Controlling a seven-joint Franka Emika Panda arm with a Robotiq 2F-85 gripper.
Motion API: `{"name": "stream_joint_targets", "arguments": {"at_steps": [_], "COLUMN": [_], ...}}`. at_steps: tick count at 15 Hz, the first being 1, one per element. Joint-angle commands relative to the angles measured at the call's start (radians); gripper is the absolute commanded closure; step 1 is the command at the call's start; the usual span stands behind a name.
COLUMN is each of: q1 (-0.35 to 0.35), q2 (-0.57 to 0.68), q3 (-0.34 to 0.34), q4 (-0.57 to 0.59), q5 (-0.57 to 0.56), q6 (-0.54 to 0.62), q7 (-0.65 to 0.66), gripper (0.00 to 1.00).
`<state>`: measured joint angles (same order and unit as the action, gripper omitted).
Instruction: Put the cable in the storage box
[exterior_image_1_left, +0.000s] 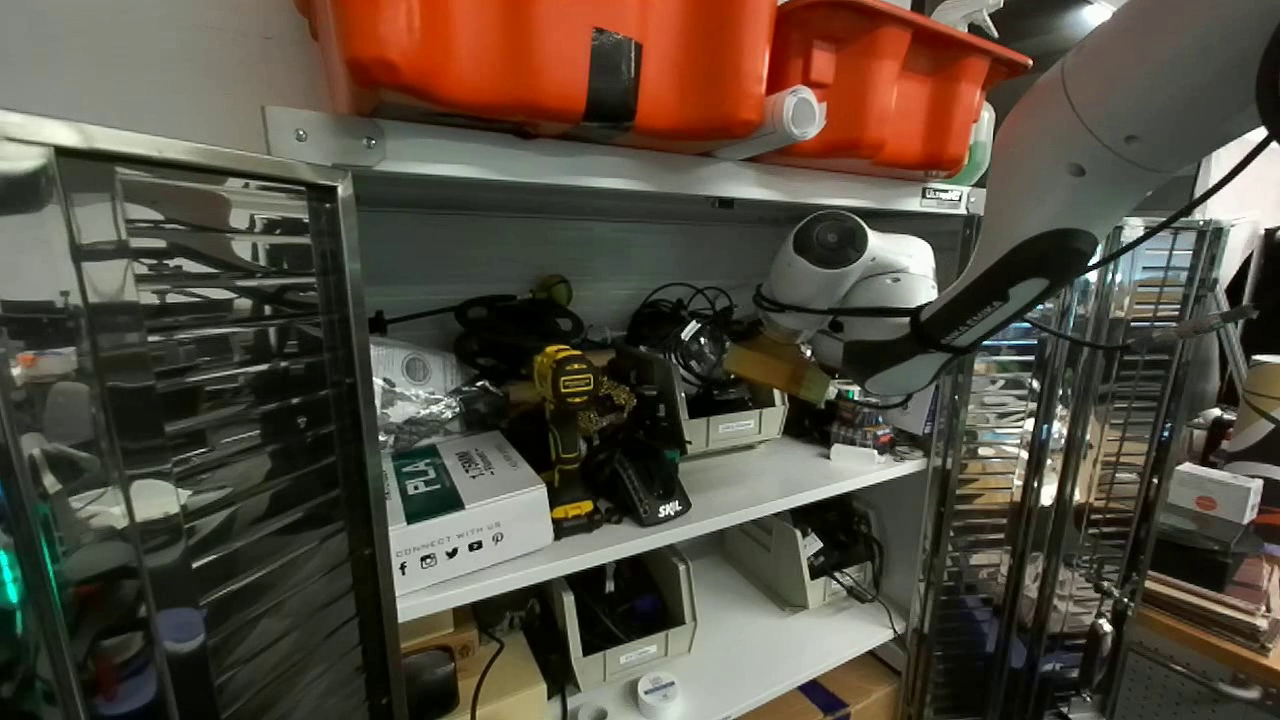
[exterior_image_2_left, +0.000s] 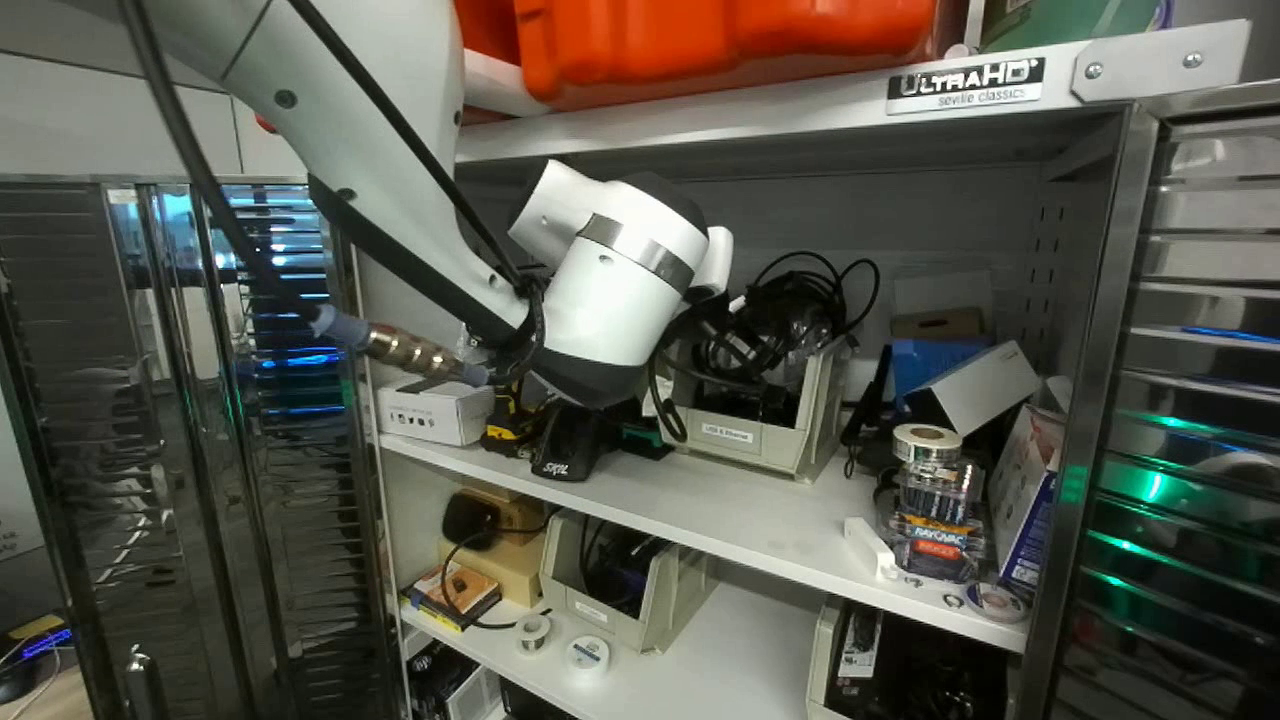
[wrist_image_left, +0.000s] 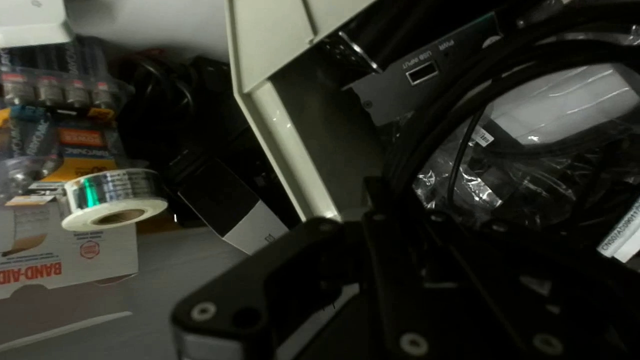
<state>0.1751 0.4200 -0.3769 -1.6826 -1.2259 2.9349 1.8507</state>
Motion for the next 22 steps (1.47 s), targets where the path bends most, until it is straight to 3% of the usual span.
{"name": "stream_joint_targets", "arguments": {"at_steps": [1,2,4,10,12,17,22], "q1": [0.036,0.039,0.035,0.039,0.035,0.001,0.011], "q2": [0.036,0.036,0.032,0.013,-0.002,-0.083,-0.235], "q3": [-0.031,-0.031,-0.024,-0.022,-0.01,0.056,0.057], "q4": [0.069,0.07,0.066,0.064,0.043,-0.094,-0.284], "q5": [-0.08,-0.092,-0.098,-0.13,-0.111,0.03,0.021], "q6": [-0.032,-0.041,-0.039,-0.027,-0.02,-0.005,-0.003], "q7": [0.063,0.064,0.063,0.08,0.055,-0.102,-0.19], "gripper": [0.97,0.67,0.6,0.12,0.01,0.0,0.0]}}
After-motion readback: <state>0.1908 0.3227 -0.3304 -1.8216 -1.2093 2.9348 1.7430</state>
